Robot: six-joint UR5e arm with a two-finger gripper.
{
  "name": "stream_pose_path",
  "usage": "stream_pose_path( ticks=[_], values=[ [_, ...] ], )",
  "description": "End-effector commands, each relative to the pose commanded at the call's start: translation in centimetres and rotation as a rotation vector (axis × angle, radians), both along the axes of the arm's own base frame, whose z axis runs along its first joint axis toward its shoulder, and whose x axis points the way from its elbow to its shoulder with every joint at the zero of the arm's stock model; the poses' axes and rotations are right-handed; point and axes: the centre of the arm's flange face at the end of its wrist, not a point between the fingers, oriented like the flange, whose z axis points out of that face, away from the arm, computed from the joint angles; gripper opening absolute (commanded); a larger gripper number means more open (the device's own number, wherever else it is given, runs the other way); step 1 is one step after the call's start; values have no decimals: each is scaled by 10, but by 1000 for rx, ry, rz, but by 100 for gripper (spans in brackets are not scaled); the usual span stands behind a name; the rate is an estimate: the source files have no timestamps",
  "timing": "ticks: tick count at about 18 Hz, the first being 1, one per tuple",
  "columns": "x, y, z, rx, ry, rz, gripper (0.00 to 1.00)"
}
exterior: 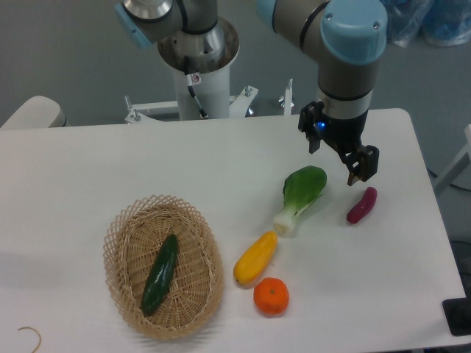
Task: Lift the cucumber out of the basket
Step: 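Move the open gripper over the wicker basket above the cucumber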
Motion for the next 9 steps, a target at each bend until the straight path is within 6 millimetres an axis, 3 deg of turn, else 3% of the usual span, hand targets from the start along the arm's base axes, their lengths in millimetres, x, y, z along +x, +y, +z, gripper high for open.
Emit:
stream_pose_path(
  ticks=[2, 9],
  values=[
    [5, 5, 2, 10, 1, 16, 100],
    [53, 62, -10, 50, -22, 87, 100]
  ],
)
